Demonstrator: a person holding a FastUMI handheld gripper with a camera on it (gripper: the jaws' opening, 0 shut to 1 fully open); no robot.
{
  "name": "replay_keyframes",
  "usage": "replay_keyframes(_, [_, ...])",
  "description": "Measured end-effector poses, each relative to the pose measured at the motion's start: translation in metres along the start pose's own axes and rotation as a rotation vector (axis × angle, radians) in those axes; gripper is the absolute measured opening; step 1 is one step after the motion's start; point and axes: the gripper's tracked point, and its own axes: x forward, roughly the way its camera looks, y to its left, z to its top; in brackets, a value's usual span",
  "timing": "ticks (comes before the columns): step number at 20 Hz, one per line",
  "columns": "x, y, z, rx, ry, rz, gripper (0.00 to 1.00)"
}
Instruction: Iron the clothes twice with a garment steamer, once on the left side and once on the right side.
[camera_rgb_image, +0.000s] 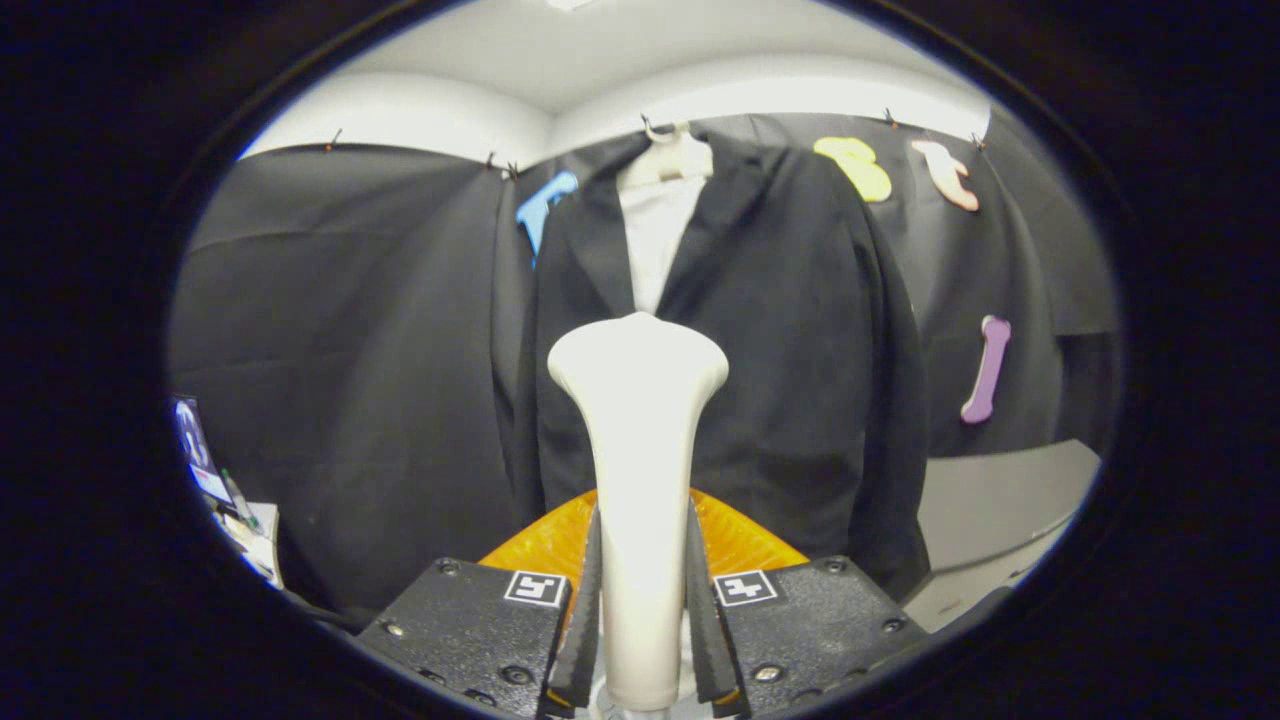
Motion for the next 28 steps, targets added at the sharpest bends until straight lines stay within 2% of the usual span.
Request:
replay_keyframes(2, [0.008,0.014,0.045,-0.032,-0.124,0.025,0.41])
replay_keyframes(6, [0.023,0.037,0.095,-0.072,-0.291,0.068,0.41])
replay_keyframes(8, [0.031,0.048,0.115,-0.082,-0.341,0.090,0.41])
replay_keyframes(15, [0.079,0.074,0.189,-0.109,-0.453,0.085,0.41])
replay_keyframes(20, [0.116,0.082,0.198,-0.132,-0.427,0.071,0.41])
replay_keyframes(28, [0.124,0.071,0.151,-0.119,-0.333,0.051,0.41])
